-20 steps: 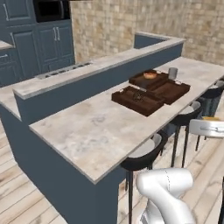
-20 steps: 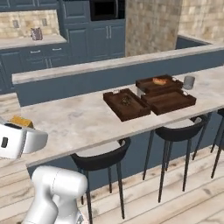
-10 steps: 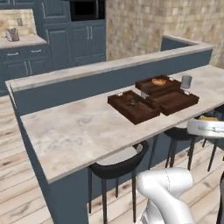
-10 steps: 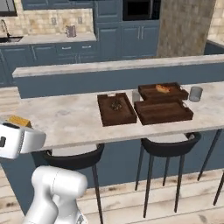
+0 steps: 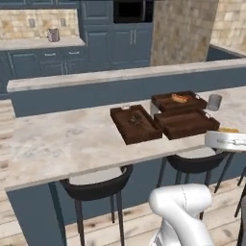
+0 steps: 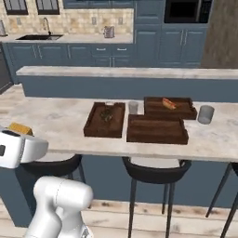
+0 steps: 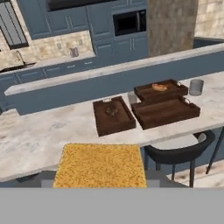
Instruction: Take the cake and donut from the fridge and place them on the empty tray on the dining counter.
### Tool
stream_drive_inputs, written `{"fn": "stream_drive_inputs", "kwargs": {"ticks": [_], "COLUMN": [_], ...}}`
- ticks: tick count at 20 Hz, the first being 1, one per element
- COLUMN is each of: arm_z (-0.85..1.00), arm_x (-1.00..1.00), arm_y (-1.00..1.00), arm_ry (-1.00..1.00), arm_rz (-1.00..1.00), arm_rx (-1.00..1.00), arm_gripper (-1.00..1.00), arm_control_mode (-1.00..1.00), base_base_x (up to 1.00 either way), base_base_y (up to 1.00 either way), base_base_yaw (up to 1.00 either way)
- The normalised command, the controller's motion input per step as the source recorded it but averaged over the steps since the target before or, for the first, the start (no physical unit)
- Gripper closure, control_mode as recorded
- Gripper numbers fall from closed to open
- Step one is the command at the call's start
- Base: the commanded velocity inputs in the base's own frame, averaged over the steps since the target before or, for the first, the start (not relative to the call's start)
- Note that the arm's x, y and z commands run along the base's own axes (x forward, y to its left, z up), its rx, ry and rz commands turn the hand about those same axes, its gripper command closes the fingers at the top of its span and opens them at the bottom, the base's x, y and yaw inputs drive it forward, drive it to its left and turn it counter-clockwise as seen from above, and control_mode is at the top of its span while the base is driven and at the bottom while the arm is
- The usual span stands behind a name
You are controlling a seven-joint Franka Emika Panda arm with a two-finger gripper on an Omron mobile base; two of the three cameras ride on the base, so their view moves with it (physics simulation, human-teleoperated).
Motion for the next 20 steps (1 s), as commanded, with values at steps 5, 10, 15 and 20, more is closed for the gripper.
{"fn": "stream_drive_inputs", "kwargs": {"ticks": [5,10,15,20], "arm_z": [0.0,0.0,0.0,0.0], "arm_x": [0.0,0.0,0.0,0.0], "arm_y": [0.0,0.0,0.0,0.0], "arm_ry": [0.0,0.0,0.0,0.0], "arm_rz": [0.0,0.0,0.0,0.0], "arm_rx": [0.0,0.0,0.0,0.0], "arm_gripper": [1.0,1.0,1.0,1.0], "arm_control_mode": [1.0,1.0,1.0,1.0], "base_base_x": [0.0,0.3,0.84,1.0], "base_base_y": [-0.99,-0.93,-0.77,-0.18], "base_base_yaw": [0.5,0.43,0.22,-0.15]}}
